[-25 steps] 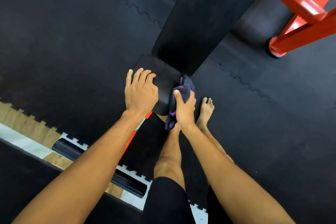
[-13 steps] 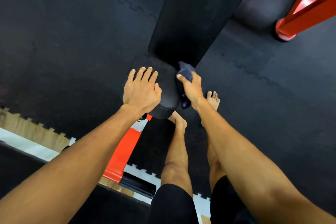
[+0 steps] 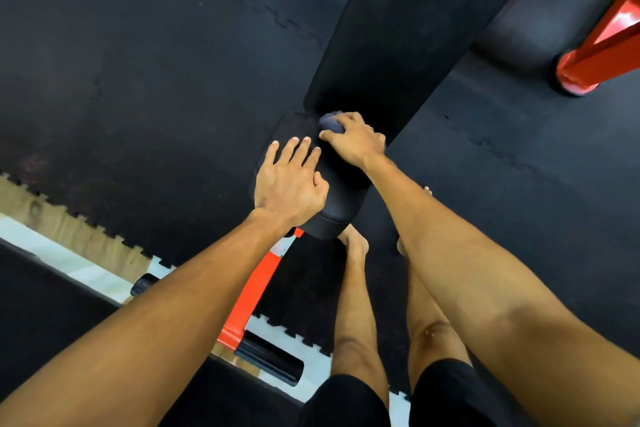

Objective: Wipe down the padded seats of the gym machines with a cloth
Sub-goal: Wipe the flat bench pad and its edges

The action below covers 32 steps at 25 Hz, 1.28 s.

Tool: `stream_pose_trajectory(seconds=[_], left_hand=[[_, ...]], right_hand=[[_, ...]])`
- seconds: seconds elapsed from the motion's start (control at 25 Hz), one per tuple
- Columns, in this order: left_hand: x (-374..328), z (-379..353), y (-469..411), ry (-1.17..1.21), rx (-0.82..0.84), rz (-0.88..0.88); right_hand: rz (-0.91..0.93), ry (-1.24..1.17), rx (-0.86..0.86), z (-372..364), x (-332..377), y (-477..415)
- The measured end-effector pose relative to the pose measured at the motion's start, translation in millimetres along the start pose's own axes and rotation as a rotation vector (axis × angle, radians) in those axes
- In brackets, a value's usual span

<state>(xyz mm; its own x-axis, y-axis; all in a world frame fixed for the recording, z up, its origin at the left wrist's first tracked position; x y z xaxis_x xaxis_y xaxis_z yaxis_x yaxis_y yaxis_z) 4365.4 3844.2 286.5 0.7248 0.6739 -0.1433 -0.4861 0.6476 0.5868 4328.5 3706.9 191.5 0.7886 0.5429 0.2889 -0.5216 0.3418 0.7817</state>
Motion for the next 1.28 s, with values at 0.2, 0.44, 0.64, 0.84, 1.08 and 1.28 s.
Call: stream_pose_trajectory(seconds=[0.2,0.44,0.64,0.84,1.08,1.28], left_hand=[[0,1,0,-0.005,-0.015,-0.004],[-2,0,1,-0.005,0.018,0.015],[0,3,0,0.005,-0.021,0.019],[2,0,0,0.002,0.001,0.024],[1,0,0,0.021,0.005,0.031],[1,2,-2,0.033,-0.025,0.020]], right_hand=[[0.357,-0.022,-0.031,1,-8,62],[0.132,0.020,0.026,-2,-30,5],[0.233,0.037,0.041,3,47,-37],[0.302,0.013,-0.018,4,-3,5],[0.119,0.018,-0.024,-3,-46,19],[0.192,0.098,-0.006,10,44,-15]])
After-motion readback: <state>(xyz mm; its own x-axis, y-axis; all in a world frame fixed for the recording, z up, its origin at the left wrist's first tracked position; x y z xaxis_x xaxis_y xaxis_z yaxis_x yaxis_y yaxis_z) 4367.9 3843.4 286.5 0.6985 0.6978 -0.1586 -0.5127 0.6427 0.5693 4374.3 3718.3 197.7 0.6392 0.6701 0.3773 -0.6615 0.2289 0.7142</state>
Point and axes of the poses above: each hand's wrist, its own y-axis away from the middle knuckle, its own z-axis out of the back of the hand, x = y × z, the point moved 6 cm from there along -y, towards the middle knuckle, and after that the axes turned 13 degrees about y, right-handed, at the moved point
